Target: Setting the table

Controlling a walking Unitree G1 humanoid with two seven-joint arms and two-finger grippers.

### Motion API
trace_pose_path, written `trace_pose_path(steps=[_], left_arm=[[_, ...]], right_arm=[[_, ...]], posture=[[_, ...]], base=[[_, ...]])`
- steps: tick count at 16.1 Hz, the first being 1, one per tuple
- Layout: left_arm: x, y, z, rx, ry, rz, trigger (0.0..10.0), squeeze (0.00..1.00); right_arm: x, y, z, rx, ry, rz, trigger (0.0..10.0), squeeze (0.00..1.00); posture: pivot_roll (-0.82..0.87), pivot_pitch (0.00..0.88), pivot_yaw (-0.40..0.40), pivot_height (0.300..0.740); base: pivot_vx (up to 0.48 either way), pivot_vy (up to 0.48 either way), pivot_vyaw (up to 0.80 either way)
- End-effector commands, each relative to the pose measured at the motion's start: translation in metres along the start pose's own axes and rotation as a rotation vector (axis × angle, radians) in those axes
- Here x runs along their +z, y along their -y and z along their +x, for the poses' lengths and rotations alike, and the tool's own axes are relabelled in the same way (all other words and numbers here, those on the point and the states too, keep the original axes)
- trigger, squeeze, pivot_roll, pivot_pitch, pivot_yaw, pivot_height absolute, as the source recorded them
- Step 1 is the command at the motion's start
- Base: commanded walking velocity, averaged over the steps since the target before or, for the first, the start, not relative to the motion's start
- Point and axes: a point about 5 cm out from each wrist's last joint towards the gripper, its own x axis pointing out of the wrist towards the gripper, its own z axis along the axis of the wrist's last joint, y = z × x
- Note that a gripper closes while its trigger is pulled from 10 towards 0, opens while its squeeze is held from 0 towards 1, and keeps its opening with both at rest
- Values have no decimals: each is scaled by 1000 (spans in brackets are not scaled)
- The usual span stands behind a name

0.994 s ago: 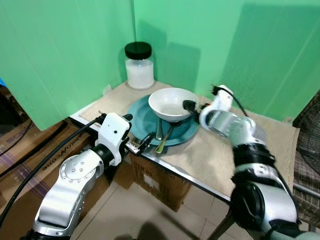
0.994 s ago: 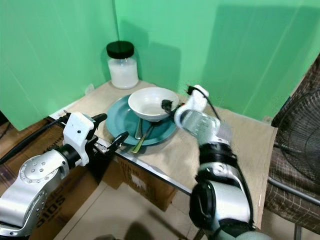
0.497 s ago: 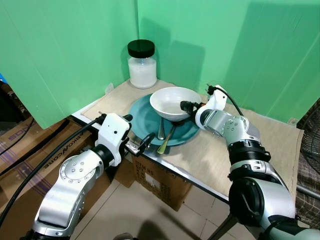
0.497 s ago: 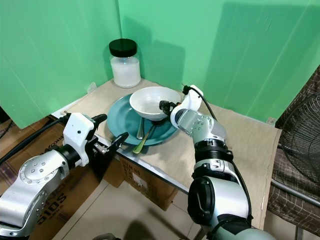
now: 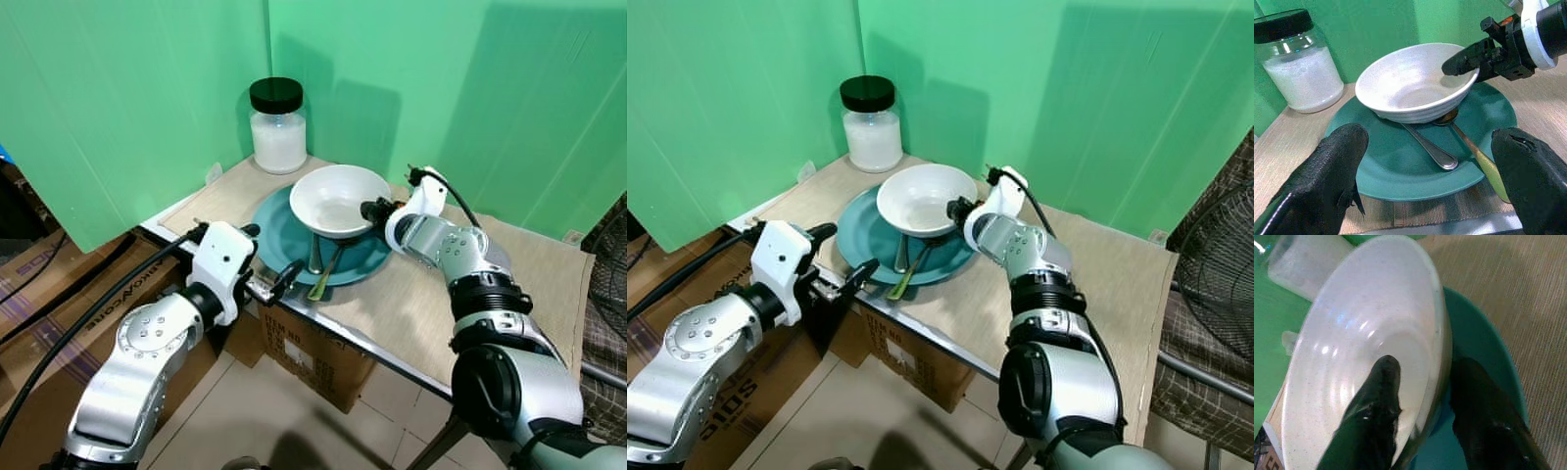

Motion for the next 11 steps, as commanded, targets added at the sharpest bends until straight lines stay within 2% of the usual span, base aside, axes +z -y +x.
trace_pose_path(steps=[1,7,11], left_arm=[[3,0,1,-5,8,13,10000,0],[4,-2,1,-10,8,22,10000,0],[4,-2,3,-18,9,27,10000,0]], right_arm=[[8,-11,-1,37,23,-9,0,0],[16,-12,-3,57,91,62,0,0],[26,-17,-13,110,153,106,0,0]], posture=[[103,0,-5,740],[103,0,1,740],[95,0,9,740]], base=[[0,0,0],[0,0,0],[0,0,0]])
